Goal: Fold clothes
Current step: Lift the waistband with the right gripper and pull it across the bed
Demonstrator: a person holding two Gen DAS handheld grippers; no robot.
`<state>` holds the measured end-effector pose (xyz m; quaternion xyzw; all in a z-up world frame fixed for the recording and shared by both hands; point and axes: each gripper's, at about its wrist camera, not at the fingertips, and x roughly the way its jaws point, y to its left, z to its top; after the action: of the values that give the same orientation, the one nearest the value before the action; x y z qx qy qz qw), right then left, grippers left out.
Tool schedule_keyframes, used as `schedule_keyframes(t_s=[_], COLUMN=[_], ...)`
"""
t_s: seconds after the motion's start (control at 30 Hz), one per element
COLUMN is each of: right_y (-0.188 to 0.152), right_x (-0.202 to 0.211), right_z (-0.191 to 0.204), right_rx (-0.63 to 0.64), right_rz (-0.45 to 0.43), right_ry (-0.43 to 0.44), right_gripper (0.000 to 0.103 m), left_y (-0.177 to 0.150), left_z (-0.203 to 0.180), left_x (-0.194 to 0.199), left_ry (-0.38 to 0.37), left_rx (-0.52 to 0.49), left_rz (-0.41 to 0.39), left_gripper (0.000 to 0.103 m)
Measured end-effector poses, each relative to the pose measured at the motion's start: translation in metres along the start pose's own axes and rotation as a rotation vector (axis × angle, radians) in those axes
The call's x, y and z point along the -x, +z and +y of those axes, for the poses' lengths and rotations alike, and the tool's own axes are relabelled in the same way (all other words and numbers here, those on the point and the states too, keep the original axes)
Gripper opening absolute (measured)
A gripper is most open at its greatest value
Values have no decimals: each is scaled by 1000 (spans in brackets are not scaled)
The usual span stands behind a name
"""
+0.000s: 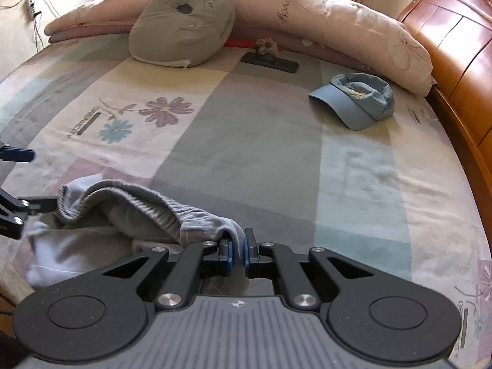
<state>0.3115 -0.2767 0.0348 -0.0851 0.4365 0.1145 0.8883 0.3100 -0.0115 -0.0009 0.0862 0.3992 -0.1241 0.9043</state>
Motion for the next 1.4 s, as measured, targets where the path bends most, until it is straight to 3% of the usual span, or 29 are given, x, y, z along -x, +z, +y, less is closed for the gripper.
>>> schedule_keyframes(t_s=[0.17, 0.43, 0.6, 0.73, 0.87, 1.1, 1.17, 1.27, 1.4], right_y=[3, -14, -30, -31, -15, 24, 34, 42, 35], right_x=[-15, -39, -46, -34, -23, -76, -101, -130, -152], right_z=[-42, -99, -105, -107, -100, -45, -32, -18, -4], right_rx=[-12, -72, -84, -91, -49, 208, 288, 372, 504], right_rz=[6, 83, 109, 71, -21, -47, -23, 33, 76], right_ry=[-4, -47, -27, -5, 71, 368, 479, 555, 578], right_gripper=[8, 10, 19, 21, 38, 38, 38, 43, 48], left_y=[16, 23, 25, 27, 28, 23, 21, 16, 9], left_z=[-15, -44, -53, -53, -55, -53, -51, -47, -41], left_x=[-3, -11, -16, -15, -13, -10, -8, -4, -1], left_ry=[29, 20, -2, -19, -15, 21, 37, 64, 91], left_rx=[17, -43, -41, -23, -14, 31, 46, 73, 112], left_rz=[-13, 4, 33, 29, 20, 32, 36, 45, 60], left_gripper=[102, 102, 102, 102, 102, 102, 102, 102, 102])
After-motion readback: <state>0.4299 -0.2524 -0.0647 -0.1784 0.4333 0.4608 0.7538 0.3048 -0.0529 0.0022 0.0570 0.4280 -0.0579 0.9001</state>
